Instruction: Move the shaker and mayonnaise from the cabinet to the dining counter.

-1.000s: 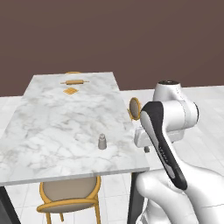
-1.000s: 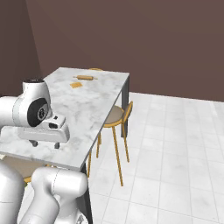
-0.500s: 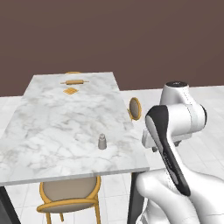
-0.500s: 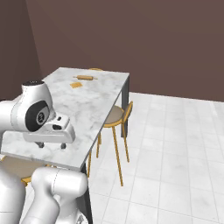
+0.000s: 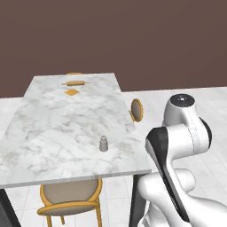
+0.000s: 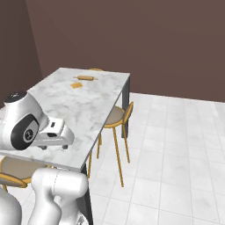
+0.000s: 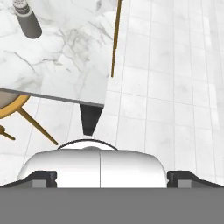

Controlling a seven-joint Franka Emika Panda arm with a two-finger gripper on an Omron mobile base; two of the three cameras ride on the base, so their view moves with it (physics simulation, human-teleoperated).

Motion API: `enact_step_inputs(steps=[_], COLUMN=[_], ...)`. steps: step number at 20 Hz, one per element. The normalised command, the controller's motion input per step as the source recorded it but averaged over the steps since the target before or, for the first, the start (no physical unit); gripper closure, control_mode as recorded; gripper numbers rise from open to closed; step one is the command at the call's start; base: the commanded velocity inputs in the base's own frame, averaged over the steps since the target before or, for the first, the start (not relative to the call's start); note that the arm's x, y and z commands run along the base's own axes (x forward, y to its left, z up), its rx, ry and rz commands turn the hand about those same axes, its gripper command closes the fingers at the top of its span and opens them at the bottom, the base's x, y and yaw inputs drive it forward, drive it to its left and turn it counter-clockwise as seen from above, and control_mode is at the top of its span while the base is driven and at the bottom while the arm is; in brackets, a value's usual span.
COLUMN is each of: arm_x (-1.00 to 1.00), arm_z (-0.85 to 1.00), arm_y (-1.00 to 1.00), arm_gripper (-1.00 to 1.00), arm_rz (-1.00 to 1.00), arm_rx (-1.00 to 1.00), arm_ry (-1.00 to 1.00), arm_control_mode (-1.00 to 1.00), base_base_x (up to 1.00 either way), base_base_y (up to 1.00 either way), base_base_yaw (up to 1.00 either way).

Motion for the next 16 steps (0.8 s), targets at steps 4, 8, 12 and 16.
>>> enact_step_inputs(steps=[4, 8, 12, 16], arm_x=[0.0, 0.0, 0.0, -0.03], arm_z=[0.0, 0.0, 0.0, 0.0], arm_y=[0.0, 0.0, 0.0, 0.0], arm_gripper=[-1.0, -1.0, -1.0, -1.0], arm_rz=[0.0, 0.0, 0.0, 0.0], arm_rx=[0.0, 0.0, 0.0, 0.0], arm_ry=[0.0, 0.0, 0.0, 0.0], arm_control_mode=[-1.0, -1.0, -1.0, 1.0], base_base_x=[0.0, 0.0, 0.0, -0.07], base_base_y=[0.0, 0.0, 0.0, 0.01], base_base_yaw=[0.0, 0.0, 0.0, 0.0])
